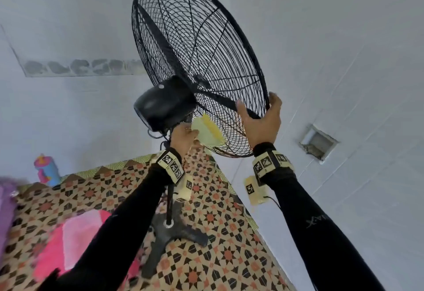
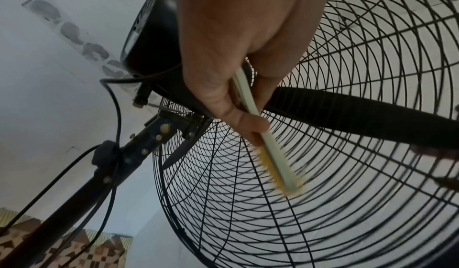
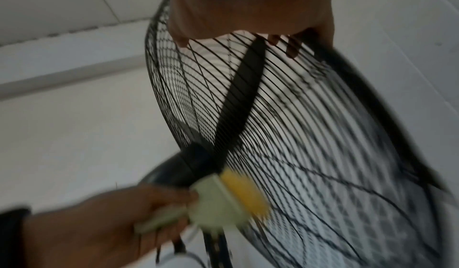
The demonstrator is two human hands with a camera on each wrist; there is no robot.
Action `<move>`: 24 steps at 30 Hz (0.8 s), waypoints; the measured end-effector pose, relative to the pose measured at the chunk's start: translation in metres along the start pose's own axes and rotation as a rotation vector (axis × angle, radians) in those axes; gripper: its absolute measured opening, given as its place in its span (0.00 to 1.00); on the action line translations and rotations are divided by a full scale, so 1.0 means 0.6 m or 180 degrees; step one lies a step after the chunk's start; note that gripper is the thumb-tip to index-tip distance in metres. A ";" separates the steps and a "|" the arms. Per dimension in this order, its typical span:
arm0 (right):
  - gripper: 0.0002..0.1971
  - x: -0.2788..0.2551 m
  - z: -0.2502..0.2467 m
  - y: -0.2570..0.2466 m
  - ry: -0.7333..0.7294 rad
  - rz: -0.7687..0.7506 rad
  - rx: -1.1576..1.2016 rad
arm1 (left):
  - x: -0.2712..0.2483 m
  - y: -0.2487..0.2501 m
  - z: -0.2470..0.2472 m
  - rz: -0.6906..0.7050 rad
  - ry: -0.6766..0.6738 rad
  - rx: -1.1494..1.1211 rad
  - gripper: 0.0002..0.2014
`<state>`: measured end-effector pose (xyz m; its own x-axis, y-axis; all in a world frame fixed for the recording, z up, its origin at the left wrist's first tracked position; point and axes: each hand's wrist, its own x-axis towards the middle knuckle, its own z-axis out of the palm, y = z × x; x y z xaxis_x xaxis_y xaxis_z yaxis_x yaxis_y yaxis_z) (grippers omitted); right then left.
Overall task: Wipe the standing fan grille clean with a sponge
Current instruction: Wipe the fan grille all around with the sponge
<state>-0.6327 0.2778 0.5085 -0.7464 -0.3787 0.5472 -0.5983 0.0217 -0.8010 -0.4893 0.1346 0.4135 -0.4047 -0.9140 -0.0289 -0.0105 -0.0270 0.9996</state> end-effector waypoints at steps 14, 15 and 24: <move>0.40 0.044 0.020 -0.040 0.0488 -0.0282 -0.0129 | 0.063 0.022 -0.005 0.0080 0.0148 0.0225 0.16; 0.39 0.046 0.019 -0.039 0.0493 -0.0288 -0.0126 | 0.065 0.022 -0.005 0.0146 0.0154 0.0141 0.16; 0.39 0.040 0.025 -0.038 0.0562 -0.0296 -0.0206 | 0.064 0.017 -0.003 -0.0208 0.0083 0.0026 0.16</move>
<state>-0.6327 0.2543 0.5366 -0.7232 -0.2139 0.6566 -0.6802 0.0559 -0.7309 -0.5034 0.0985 0.4229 -0.3788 -0.9207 -0.0939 -0.0435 -0.0836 0.9955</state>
